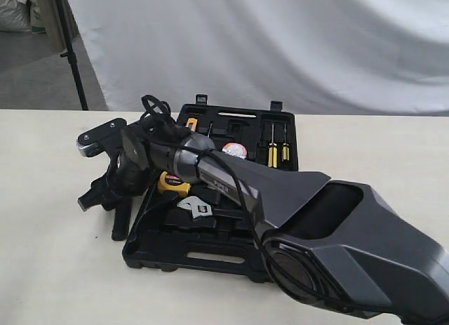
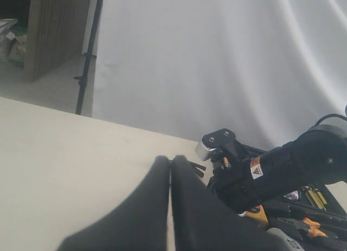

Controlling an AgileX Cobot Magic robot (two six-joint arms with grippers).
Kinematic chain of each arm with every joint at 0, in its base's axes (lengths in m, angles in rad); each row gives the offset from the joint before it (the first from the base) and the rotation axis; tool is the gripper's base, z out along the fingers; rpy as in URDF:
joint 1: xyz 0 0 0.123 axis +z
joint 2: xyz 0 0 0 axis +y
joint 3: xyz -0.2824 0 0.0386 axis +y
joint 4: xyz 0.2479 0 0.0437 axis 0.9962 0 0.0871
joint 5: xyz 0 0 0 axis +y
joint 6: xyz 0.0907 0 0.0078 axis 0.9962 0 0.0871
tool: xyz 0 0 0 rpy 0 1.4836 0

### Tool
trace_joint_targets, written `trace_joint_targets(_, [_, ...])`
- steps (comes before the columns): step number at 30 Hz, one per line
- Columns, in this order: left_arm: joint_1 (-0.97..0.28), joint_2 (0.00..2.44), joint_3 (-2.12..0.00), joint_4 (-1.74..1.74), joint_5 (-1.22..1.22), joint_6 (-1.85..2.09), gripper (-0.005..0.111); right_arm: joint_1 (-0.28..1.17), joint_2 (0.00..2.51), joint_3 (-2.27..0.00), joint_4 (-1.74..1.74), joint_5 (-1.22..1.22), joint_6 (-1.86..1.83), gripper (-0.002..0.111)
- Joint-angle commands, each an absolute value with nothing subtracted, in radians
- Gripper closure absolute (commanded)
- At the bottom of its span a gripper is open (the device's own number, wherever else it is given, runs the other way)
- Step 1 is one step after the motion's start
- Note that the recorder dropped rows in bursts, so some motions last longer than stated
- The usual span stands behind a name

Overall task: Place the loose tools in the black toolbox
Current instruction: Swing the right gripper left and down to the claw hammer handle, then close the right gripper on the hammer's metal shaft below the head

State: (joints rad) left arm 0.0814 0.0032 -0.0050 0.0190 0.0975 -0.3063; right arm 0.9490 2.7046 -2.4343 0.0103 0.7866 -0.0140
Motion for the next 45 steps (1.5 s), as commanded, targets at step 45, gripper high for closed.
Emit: trace_joint_targets(45, [0.075, 0.000, -0.008, 0.022, 0.089, -0.311, 0.106, 1.086, 2.253, -1.625, 0.267, 1.221, -0.307, 0.109])
